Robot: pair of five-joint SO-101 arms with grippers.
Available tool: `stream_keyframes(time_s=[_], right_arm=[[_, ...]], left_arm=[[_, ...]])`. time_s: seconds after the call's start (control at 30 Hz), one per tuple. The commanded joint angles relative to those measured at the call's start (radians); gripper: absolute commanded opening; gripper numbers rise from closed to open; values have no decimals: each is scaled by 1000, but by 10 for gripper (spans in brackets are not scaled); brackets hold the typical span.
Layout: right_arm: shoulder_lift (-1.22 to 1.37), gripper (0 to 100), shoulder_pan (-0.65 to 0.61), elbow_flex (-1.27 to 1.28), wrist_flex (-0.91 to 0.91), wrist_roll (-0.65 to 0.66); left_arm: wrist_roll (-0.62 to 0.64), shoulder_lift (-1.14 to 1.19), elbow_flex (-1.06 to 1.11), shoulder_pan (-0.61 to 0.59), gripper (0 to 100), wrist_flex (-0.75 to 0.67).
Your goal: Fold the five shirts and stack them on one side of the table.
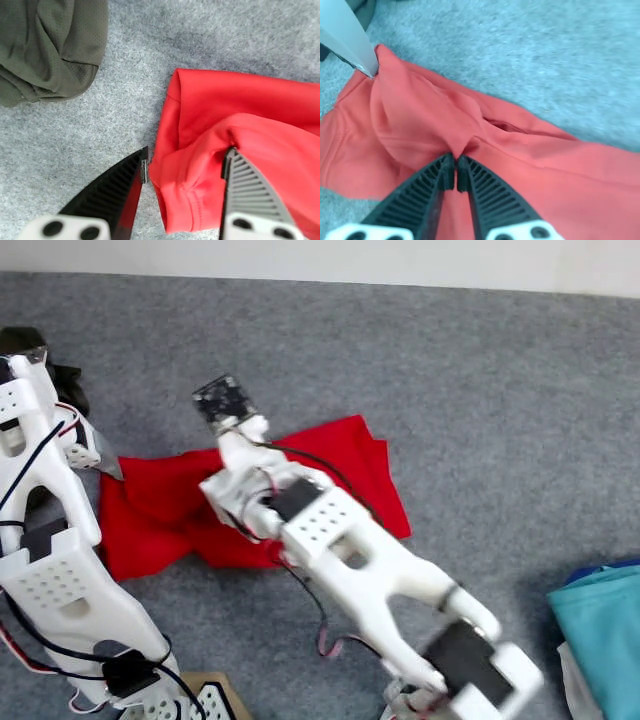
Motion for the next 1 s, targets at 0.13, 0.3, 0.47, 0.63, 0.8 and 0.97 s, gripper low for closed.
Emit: stream_keyframes(time_s=[0.13, 0.3, 0.47, 0.63, 0.8, 0.97], right_arm=[[-387, 15, 53, 90, 107, -6], [-483, 15, 56, 90, 160, -3], [-351, 44, 5, 88, 88, -12], [-74, 182, -30, -4, 4, -152], [145, 191, -30, -189, 8, -158], [249, 191, -31, -266, 8, -176]], left_arm=[[5, -5, 22, -15, 248, 3], [3, -7, 113, -10, 246, -55], [6, -15, 124, -15, 247, -75], [9, -16, 25, -22, 248, -34], [12, -16, -77, -58, 248, 6], [12, -8, -90, -70, 248, 6]])
